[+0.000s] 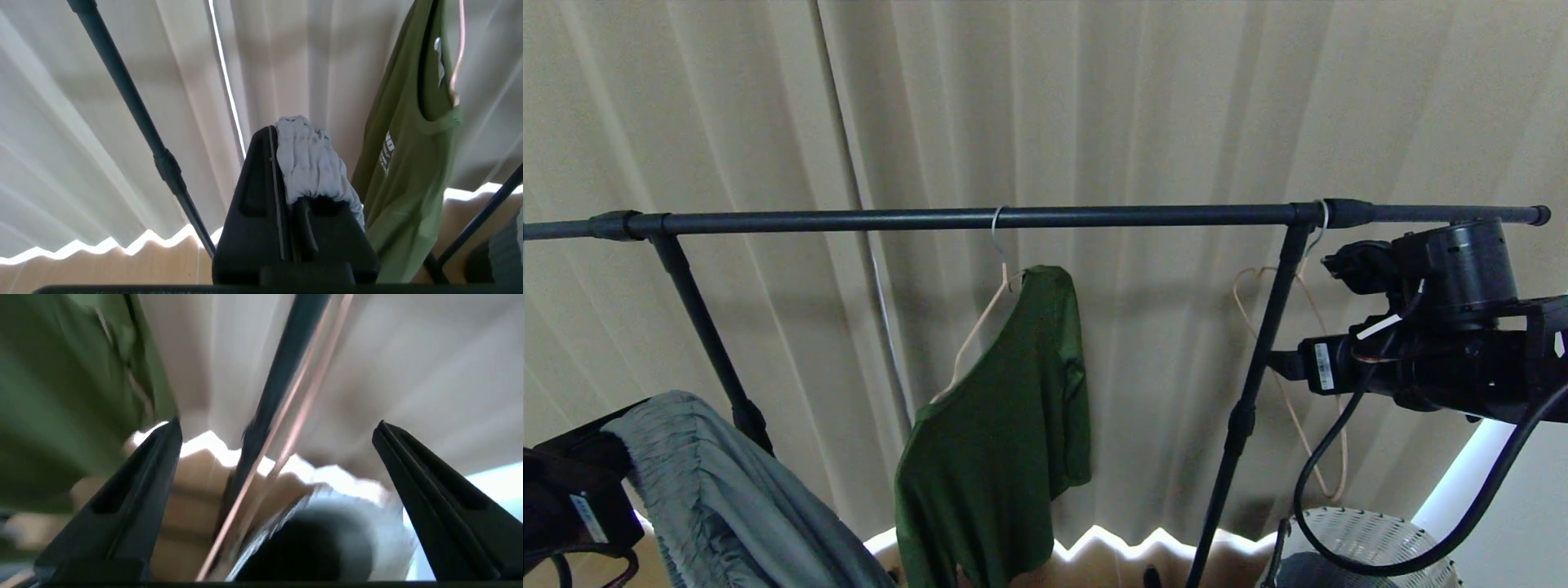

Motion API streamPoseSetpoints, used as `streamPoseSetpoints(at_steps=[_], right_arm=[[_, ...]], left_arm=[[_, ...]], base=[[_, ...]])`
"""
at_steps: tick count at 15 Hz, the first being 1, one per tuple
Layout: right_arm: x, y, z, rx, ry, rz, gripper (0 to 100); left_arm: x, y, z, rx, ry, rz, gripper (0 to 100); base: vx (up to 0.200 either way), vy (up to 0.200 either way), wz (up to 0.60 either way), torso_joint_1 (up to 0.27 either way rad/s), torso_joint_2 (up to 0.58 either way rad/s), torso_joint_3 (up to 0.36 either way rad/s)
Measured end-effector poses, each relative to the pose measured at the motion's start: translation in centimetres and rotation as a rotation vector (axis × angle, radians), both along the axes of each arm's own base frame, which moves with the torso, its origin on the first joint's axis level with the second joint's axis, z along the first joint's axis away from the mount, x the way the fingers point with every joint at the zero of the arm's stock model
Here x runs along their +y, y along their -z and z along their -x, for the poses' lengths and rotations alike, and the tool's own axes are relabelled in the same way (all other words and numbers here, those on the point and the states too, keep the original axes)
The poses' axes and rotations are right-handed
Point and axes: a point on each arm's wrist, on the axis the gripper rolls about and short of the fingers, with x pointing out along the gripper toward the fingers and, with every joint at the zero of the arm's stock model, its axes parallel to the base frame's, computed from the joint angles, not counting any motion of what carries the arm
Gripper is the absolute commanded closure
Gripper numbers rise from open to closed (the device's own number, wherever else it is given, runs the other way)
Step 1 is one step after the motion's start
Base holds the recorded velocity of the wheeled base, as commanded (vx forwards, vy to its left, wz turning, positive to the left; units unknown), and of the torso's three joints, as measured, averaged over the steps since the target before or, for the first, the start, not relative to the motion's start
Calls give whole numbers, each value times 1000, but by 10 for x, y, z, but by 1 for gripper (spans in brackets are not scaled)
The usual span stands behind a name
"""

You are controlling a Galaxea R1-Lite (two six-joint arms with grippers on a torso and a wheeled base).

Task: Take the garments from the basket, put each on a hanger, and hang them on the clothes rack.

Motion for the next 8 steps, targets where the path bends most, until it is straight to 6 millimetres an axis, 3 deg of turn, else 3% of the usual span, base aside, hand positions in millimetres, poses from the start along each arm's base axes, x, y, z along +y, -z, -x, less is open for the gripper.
streamPoseSetpoints(at_steps=[3,4,8], right_arm=[[-1,5,2,12,8,8,0],[-1,6,2,15,8,10,100],[-1,6,3,14,12,12,100]], left_arm=[[0,0,0,0,0,0,100],[0,0,0,0,0,1,100],[0,0,0,0,0,0,100]], base=[[0,0,0,0,0,0],[0,0,0,0,0,0],[0,0,0,0,0,0]])
